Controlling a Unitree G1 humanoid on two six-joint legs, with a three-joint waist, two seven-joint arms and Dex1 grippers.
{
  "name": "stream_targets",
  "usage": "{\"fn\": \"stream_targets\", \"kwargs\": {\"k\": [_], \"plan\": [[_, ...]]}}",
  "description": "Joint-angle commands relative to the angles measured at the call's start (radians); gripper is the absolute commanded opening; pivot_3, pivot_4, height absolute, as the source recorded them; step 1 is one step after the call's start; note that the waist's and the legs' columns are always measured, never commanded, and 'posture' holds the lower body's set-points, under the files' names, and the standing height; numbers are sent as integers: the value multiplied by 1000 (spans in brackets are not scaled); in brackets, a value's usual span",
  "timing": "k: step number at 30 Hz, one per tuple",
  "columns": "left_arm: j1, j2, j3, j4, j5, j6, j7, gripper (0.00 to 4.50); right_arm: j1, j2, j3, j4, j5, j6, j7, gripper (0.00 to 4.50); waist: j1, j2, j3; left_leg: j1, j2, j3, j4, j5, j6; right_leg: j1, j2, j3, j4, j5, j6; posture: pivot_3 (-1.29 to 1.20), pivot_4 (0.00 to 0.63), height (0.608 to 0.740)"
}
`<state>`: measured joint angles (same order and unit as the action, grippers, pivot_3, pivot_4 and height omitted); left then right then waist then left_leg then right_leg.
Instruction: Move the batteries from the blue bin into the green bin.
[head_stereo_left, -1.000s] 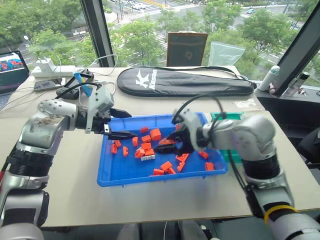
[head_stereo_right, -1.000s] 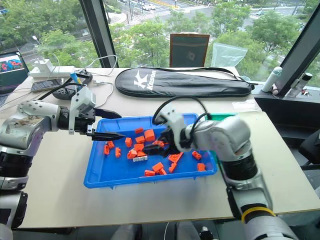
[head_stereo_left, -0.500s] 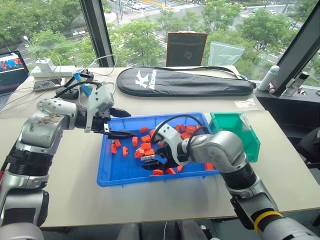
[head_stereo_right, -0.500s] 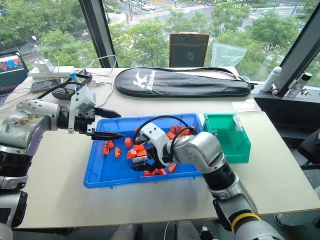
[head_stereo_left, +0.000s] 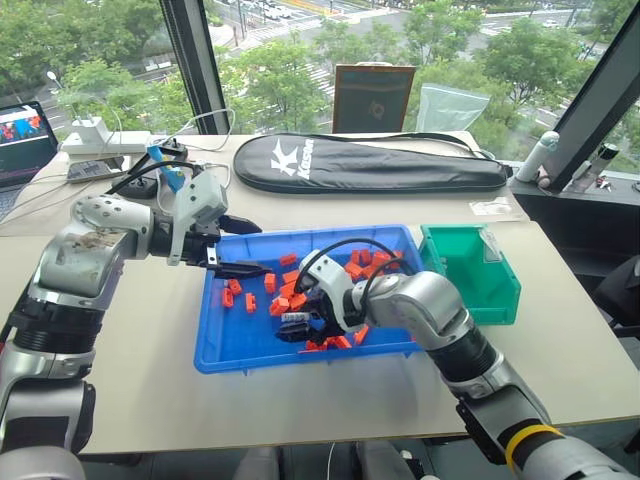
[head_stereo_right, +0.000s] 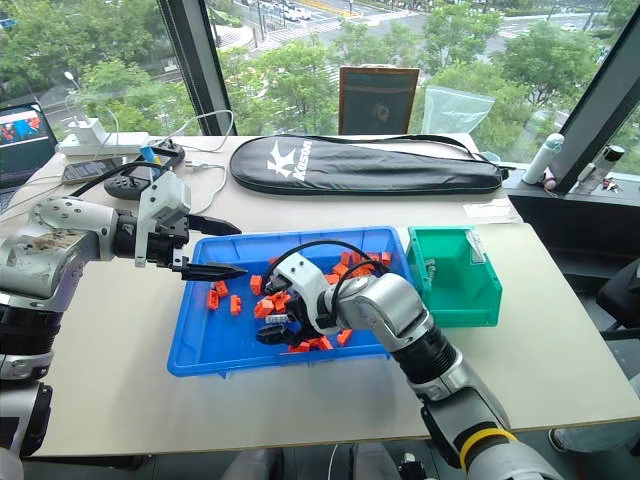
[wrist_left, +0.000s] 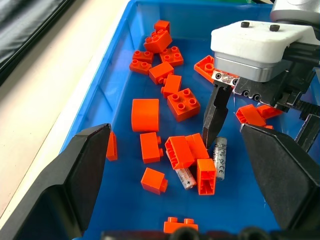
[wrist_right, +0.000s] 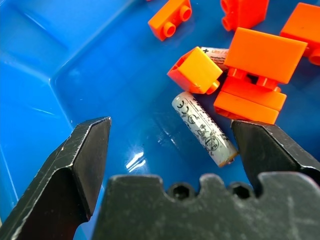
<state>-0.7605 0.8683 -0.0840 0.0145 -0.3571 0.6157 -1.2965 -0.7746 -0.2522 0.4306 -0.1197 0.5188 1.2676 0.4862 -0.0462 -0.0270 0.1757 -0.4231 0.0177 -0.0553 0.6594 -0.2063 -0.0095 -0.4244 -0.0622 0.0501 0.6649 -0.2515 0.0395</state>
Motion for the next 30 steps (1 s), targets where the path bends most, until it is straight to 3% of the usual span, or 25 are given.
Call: {"fn": "stream_targets", "kwargs": {"k": [1, 2, 12, 21, 24, 30], "plan": [[-10, 11, 27, -20, -11, -8, 6, 4500, 6, 8, 11, -9, -20, -32, 19, 3940, -1, 0, 0, 0, 0, 0, 0, 0, 0, 0, 0, 0, 0, 0, 0, 0, 150, 740], [-11, 10, 27, -20, -11, -9, 6, 4500, 8, 8, 14, -7, -27, -35, 20, 3794, -1, 0, 0, 0, 0, 0, 0, 0, 0, 0, 0, 0, 0, 0, 0, 0, 150, 740], [-19, 3, 19, -12, -14, -8, 3, 4500, 13, -33, 30, -57, -47, -69, 92, 388, 0, 0, 0, 0, 0, 0, 0, 0, 0, 0, 0, 0, 0, 0, 0, 0, 150, 740], [-29, -10, 14, -2, -15, -5, 1, 4500, -70, -99, -185, -209, 68, 9, 149, 384, 1, 0, 0, 0, 0, 0, 0, 0, 0, 0, 0, 0, 0, 0, 0, 0, 150, 740], [-36, -16, 14, 3, -17, -1, 0, 4500, -86, -208, -250, -255, 62, -60, 193, 384, 4, 0, 0, 0, 0, 0, 0, 0, 0, 0, 0, 0, 0, 0, 0, 0, 150, 740], [-44, -20, 11, 28, -12, -4, -6, 4500, -100, -580, -360, -67, -92, -149, 207, 384, 13, 0, 0, -1, -1, 1, 0, 0, 0, 1, -1, 1, -2, 0, 0, 0, 150, 740]]}}
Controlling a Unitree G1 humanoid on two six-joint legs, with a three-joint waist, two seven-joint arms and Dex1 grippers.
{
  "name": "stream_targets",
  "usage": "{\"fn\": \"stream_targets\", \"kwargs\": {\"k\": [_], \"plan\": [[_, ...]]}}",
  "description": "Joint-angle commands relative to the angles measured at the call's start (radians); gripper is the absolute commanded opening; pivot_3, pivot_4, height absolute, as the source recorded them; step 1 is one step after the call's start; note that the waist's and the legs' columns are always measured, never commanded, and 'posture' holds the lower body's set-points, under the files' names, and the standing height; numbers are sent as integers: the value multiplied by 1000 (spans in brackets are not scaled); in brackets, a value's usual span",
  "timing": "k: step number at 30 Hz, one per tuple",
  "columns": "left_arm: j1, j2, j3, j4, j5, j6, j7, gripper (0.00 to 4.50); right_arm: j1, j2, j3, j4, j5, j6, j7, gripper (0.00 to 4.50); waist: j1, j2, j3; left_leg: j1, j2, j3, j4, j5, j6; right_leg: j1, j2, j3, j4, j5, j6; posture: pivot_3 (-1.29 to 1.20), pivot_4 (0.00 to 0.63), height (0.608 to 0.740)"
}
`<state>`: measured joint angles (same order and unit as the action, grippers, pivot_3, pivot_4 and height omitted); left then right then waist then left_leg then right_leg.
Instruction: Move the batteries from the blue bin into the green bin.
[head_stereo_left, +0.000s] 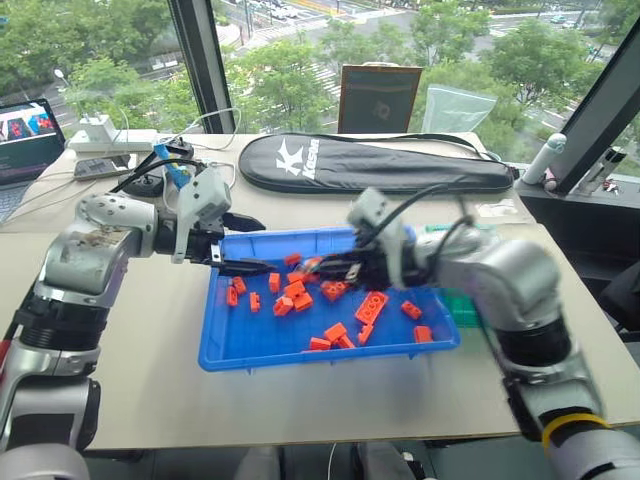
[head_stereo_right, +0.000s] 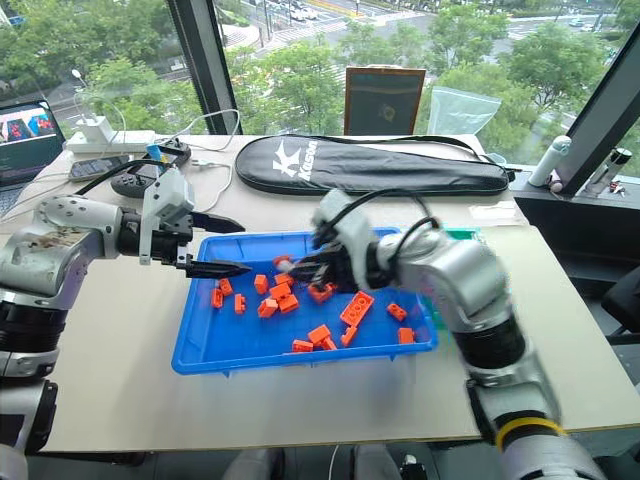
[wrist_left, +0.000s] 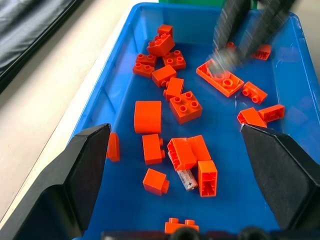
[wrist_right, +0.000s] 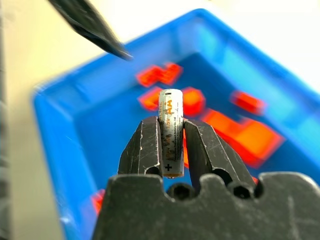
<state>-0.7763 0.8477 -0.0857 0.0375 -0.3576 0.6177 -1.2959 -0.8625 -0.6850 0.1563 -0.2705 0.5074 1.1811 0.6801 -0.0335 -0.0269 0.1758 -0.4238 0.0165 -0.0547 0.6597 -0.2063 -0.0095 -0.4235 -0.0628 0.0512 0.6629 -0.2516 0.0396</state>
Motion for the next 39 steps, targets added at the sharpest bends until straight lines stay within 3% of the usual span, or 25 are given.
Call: {"fn": "stream_targets", "kwargs": {"k": [1, 4, 12, 13, 16, 21, 24, 27, 29, 35, 39], "plan": [[-33, -1, 11, 13, -9, -11, -9, 4500, -2, -193, -101, 108, -94, -74, 20, 384, 2, 0, 0, 0, 0, 0, 0, 0, 0, 0, 0, 0, 0, 0, 0, 0, 150, 740], [-45, -2, 5, 40, 2, -24, -18, 4500, 40, -267, -113, 158, -134, -148, 33, 384, -2, 0, 0, 0, 0, 1, 0, 0, 0, 0, 0, 1, -1, 0, 0, 0, 150, 740], [-7, 22, 42, 61, -28, -45, -57, 4500, 171, -298, -121, 197, -178, -173, 33, 384, -19, 0, 0, 2, 1, 4, 0, 0, 1, -1, 2, 6, 1, 0, 0, 0, 150, 740], [8, 33, 48, 64, -27, -59, -69, 4500, 181, -293, -112, 195, -187, -178, 30, 1409, -20, 0, 0, 2, 1, 4, 0, 0, 1, -1, 2, 7, 1, 0, 0, 0, 150, 740], [25, 52, 64, 93, -26, -37, -64, 4500, 197, -289, -88, 201, -221, -192, 23, 2203, -20, 0, 0, 2, 1, 6, 0, 0, 1, -1, 2, 9, 1, 0, 0, 0, 150, 740], [59, 81, 87, 87, -35, -42, -68, 4500, 125, -219, -110, 225, -222, -175, -9, 3925, -18, 0, 0, 2, 0, 6, 0, 0, 1, -1, 2, 9, 1, 0, 0, 0, 150, 740], [65, 93, 96, 82, -32, -52, -66, 4500, 70, -111, -91, 173, -170, -158, 6, 3925, -20, 0, 0, 2, 1, 6, 0, 0, 1, -1, 2, 9, 1, 0, 0, 0, 150, 740], [75, 112, 112, 61, -38, -46, -66, 4500, 5, 108, -4, 63, -95, -107, -3, 3925, -33, 0, 0, 2, 1, 5, 0, 0, 1, -1, 3, 9, 2, 0, 0, 0, 150, 740], [81, 119, 117, 47, -44, -39, -63, 4500, -4, 184, 52, 32, -90, -81, -10, 3925, -36, 1, 1, 2, 2, 4, 0, 0, 1, -2, 4, 9, 3, 0, 0, 0, 150, 740], [90, 130, 125, 10, -56, -19, -49, 4500, 10, 278, 281, 8, -164, -163, -4, 3925, -5, 1, 1, -1, -2, 2, 1, 0, 0, 0, 2, 9, 0, 0, 0, 0, 150, 740], [90, 128, 125, 1, -53, -13, -34, 4500, 5, 318, 352, 40, -199, -214, 16, 3925, -10, 1, 1, 0, -1, 2, 1, 0, 0, -1, 3, 10, 1, 0, 1, 0, 150, 740]]}}
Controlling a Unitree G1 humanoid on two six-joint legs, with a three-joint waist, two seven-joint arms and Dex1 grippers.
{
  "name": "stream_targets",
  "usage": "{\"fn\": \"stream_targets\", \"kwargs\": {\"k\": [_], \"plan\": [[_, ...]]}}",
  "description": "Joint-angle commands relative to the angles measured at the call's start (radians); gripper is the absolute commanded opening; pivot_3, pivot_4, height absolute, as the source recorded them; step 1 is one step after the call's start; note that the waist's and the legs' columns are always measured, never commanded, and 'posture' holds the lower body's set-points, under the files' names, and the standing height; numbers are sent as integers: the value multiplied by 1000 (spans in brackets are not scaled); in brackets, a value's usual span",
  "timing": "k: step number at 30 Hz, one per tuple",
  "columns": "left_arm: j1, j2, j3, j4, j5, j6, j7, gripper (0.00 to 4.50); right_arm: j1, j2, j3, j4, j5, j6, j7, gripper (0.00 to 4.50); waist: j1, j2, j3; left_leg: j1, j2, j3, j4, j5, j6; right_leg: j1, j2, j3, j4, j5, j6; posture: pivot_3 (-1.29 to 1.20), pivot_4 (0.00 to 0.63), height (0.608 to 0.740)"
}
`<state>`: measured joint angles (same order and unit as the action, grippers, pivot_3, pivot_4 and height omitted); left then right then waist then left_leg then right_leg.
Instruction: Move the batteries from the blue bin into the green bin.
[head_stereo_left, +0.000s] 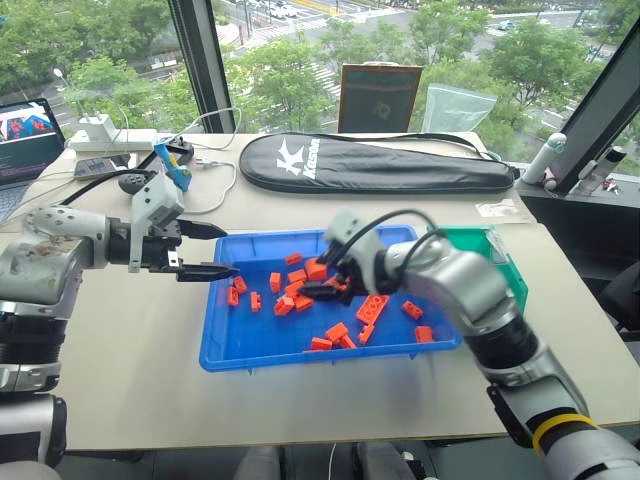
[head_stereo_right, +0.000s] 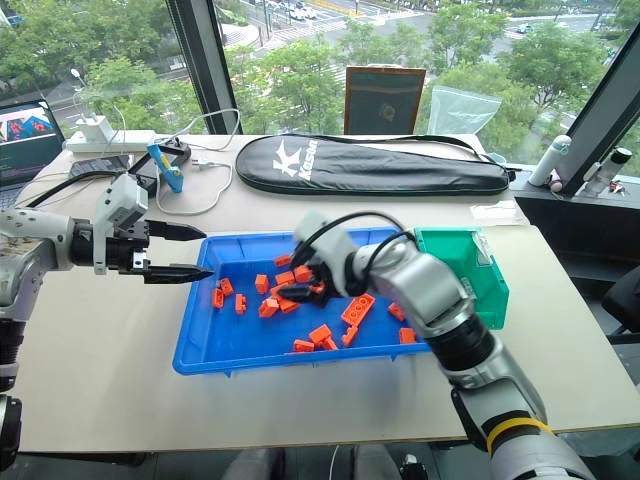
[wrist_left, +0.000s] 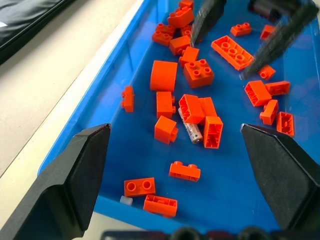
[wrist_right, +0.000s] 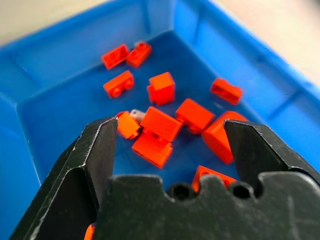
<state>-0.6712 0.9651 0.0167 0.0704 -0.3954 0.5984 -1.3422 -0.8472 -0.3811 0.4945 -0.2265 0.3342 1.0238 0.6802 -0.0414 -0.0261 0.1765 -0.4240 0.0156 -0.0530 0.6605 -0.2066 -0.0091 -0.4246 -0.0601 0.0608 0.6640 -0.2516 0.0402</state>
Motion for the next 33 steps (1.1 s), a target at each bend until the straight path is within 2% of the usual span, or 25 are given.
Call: {"fn": "stream_targets", "kwargs": {"k": [1, 8, 15, 19, 27, 28, 33], "plan": [[-16, 10, 22, -32, -15, 8, 14, 4500, -12, 22, 17, 8, -28, -64, 20, 3925, -3, 0, 0, 0, 0, 0, 0, 0, 0, 0, 0, 0, 0, 0, 0, 0, 150, 740], [-6, 6, 19, -70, -31, 26, 17, 4500, -46, 73, 108, 182, -145, -242, 67, 3925, -6, 0, 0, 2, 1, 0, 0, 0, -1, 0, 1, 0, 1, 0, 0, 0, 150, 740], [9, 7, 23, -88, -45, 31, 26, 4500, -54, 118, 131, 313, -231, -365, 104, 3925, -6, 0, 0, 2, 1, 0, 0, 0, -1, 0, 1, 0, 1, 0, 0, 0, 150, 740], [14, 8, 23, -94, -52, 33, 30, 4500, -44, 138, 129, 334, -260, -386, 126, 2989, -7, 0, 0, 2, 1, 0, 0, 0, -1, 0, 1, 0, 1, 0, 0, 0, 150, 740], [13, -4, 14, -86, -51, 25, 30, 4500, -21, 127, 97, 295, -288, -374, 149, 221, -6, 0, 0, 2, 1, 0, 0, 0, -1, 0, 1, 0, 1, 0, 0, 0, 150, 740], [11, -7, 11, -82, -49, 23, 31, 4500, -21, 122, 89, 285, -288, -367, 152, 7, -6, 0, 0, 2, 1, 0, 0, 0, -1, 0, 1, 0, 1, 0, 0, 0, 150, 740], [-3, -24, -1, -68, -41, 12, 29, 4500, -26, 65, 34, 209, -274, -317, 174, 7, -5, 0, 0, 2, 1, 0, 0, 0, -1, 0, 1, 0, 1, 0, 0, 0, 150, 740]]}}
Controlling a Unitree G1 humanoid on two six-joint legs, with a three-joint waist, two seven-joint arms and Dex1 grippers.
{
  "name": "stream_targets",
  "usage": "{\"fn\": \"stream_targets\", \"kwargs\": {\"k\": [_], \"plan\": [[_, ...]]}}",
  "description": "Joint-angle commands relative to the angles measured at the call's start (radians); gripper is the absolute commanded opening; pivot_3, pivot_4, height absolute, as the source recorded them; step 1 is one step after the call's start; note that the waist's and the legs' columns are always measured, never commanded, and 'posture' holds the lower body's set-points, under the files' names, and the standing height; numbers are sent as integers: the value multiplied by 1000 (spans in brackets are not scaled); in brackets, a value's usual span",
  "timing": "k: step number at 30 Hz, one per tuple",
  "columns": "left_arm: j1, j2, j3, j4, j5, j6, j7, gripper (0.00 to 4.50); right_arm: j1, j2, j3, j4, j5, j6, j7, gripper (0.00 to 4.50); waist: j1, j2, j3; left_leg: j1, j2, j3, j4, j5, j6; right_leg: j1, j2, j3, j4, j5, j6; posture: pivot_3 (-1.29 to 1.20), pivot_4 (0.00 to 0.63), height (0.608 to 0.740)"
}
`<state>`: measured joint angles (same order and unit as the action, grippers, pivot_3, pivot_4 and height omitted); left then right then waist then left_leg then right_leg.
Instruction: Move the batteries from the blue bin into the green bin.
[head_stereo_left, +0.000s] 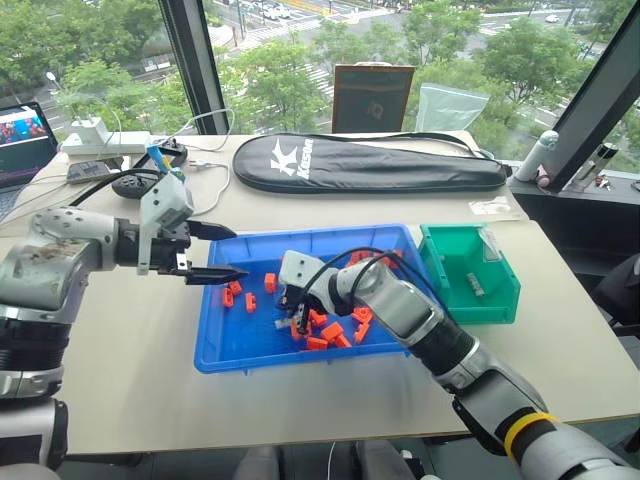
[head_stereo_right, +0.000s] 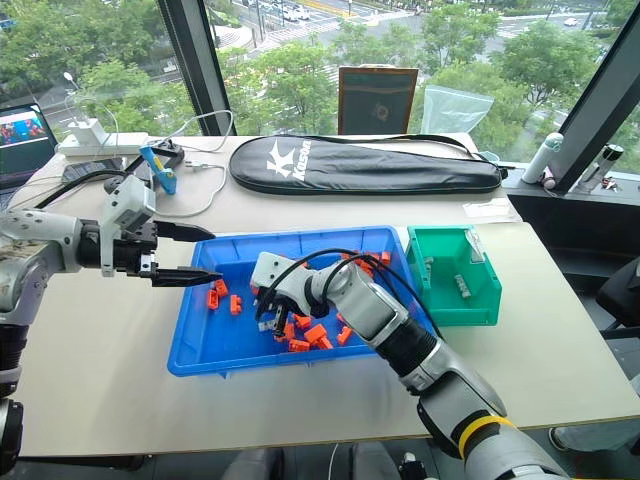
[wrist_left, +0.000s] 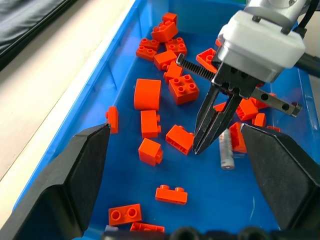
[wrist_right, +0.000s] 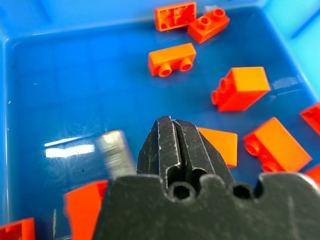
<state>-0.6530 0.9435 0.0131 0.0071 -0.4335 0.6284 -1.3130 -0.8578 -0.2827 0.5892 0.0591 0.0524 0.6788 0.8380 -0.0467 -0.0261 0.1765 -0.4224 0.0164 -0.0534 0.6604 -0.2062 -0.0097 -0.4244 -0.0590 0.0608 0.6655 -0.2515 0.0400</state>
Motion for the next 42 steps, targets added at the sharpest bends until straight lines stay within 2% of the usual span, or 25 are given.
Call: {"fn": "stream_targets", "kwargs": {"k": [1, 4, 7, 11, 19, 25, 28, 34, 41, 42], "plan": [[-24, -6, 0, -2, -2, -20, -1, 4500, -15, -60, -74, -95, 6, 39, 23, 7, 1, 0, 0, 0, 0, 0, 0, 0, 0, 0, 0, 0, 0, 0, 0, 0, 150, 740], [-33, -15, -9, 8, 1, -28, -2, 4500, -16, -127, -126, -142, 12, 82, 32, 7, 3, 0, 0, 0, 0, 0, 0, 0, 0, 0, 0, 0, 0, 0, 0, 0, 150, 740], [-36, -21, -16, 12, 3, -33, -4, 4500, -11, -140, -170, -187, 55, 158, 42, 7, 3, 0, 0, 0, 0, 0, 0, 0, 0, 0, 0, 0, -1, 0, 0, 0, 150, 740], [-45, -30, -24, 19, 6, -37, -8, 4500, 10, -130, -198, -254, 131, 237, 78, 1113, -4, 0, 0, 0, 0, 0, 0, 0, 0, 0, 0, 0, 0, 0, 0, 0, 150, 740], [-55, -35, -33, 26, 11, -45, -15, 4500, 26, -125, -61, -266, 107, 198, 96, 3805, 0, 0, 0, 0, 0, 0, 0, 0, 0, 0, 0, 0, 0, 0, 0, 0, 150, 740], [-44, -33, -29, 13, 13, -41, -12, 4500, 15, -132, -5, -246, 144, 235, 163, 3805, 0, 0, 0, 0, 0, 0, 0, 0, 0, 0, 0, 0, 0, 0, 0, 0, 150, 740], [-41, -30, -28, 9, 14, -40, -10, 4500, -2, -154, 36, -207, 131, 189, 225, 3805, 0, 0, 0, 0, 0, 0, 0, 0, 0, 0, 0, 0, 0, 0, 0, 0, 150, 740], [-46, -38, -21, 14, 25, -44, 18, 4500, -55, -111, 71, -61, 101, 110, 274, 3805, -3, 0, 0, 0, 0, 0, 0, 0, 0, 0, 0, 0, 0, 0, 0, 0, 150, 740], [-44, -38, -19, 9, 26, -40, 28, 4500, -75, -89, 149, 65, -5, -29, 302, 3805, 0, 0, 0, 0, 0, 0, 0, 0, 0, 0, 0, 0, 0, 0, 0, 0, 150, 740], [-42, -38, -18, 7, 25, -39, 31, 4500, -76, -85, 152, 75, -18, -44, 303, 3567, 0, 0, 0, 0, 0, 0, 0, 0, 0, 0, 0, 0, 0, 0, 0, 0, 150, 740]]}}
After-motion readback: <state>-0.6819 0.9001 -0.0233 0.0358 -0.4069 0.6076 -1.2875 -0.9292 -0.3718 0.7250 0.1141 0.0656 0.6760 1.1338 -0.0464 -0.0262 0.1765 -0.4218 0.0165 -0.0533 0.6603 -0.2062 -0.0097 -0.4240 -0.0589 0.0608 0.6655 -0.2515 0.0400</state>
